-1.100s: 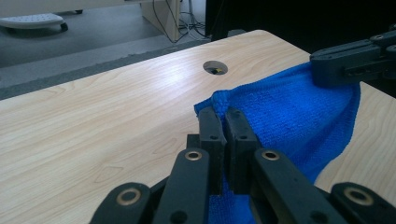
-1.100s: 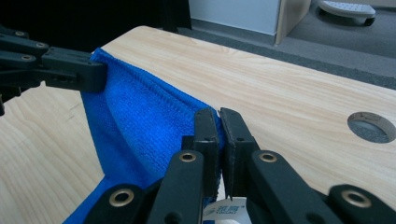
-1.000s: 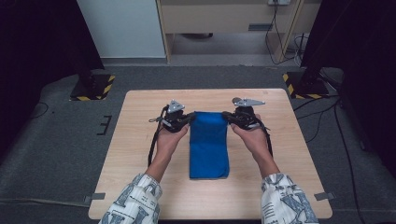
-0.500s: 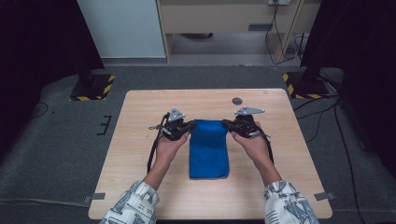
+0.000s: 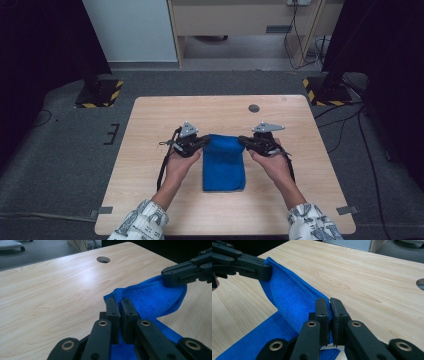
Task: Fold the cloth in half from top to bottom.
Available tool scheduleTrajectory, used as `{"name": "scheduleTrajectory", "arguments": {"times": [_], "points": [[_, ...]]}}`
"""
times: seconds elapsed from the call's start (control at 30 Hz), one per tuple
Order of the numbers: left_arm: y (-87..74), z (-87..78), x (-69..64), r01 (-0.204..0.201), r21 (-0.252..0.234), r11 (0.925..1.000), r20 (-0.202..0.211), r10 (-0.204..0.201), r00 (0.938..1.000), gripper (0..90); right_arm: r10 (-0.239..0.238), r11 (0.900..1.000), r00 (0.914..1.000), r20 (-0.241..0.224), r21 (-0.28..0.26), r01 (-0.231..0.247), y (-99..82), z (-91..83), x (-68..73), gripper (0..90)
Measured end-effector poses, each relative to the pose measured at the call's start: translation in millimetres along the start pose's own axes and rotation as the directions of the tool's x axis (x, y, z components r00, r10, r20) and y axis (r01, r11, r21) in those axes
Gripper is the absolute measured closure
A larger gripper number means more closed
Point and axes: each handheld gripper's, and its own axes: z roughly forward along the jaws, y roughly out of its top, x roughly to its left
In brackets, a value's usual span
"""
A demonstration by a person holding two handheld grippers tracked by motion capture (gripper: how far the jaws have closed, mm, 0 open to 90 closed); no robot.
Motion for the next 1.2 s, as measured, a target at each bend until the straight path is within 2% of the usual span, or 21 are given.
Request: {"name": "scheduleTrajectory", "arguments": {"times": [0.53,0.67,0.87,0.9,0.97,1.1,1.2], "points": [[-23.1,-11.6,-14.2,-0.011,0.021,0.9997,0.024,0.011,0.9997,84.4,-0.019,0.9998,0.9997,-0.018,0.008,0.019,-19.6,-11.5,13.6,84.8],[-32.5,-10.4,-13.4,0.006,0.035,0.9994,0.03,-0.007,0.9995,84.3,-0.036,0.9988,0.999,-0.025,0.031,0.037,-26.7,-8.0,17.1,84.8],[-42.7,-12.9,-17.3,-0.003,0.059,0.9983,0.043,0.0,0.9991,81.1,-0.055,0.9971,0.9981,-0.03,0.051,0.056,-38.7,-7.2,21.9,84.6],[-45.9,-15.0,-18.1,0.012,0.063,0.9979,0.055,-0.016,0.9984,81.1,-0.05,0.9973,0.9982,-0.034,0.053,0.052,-39.7,-7.8,22.9,84.6],[-48.7,-18.0,-19.8,0.031,0.064,0.9975,0.051,-0.034,0.9981,75.2,-0.07,0.9957,0.9968,-0.039,0.058,0.072,-42.5,-9.5,26.1,84.5],[-53.4,-29.6,-24.1,0.031,0.072,0.9969,0.065,-0.036,0.9972,54.8,-0.086,0.9943,0.9948,-0.055,0.059,0.089,-48.4,-13.7,32.6,84.0],[-53.0,-42.1,-25.6,0.056,0.025,0.9981,0.084,-0.058,0.9947,49.1,-0.099,0.9923,0.9927,-0.069,0.068,0.104,-52.5,-14.5,39.0,84.0]]}}
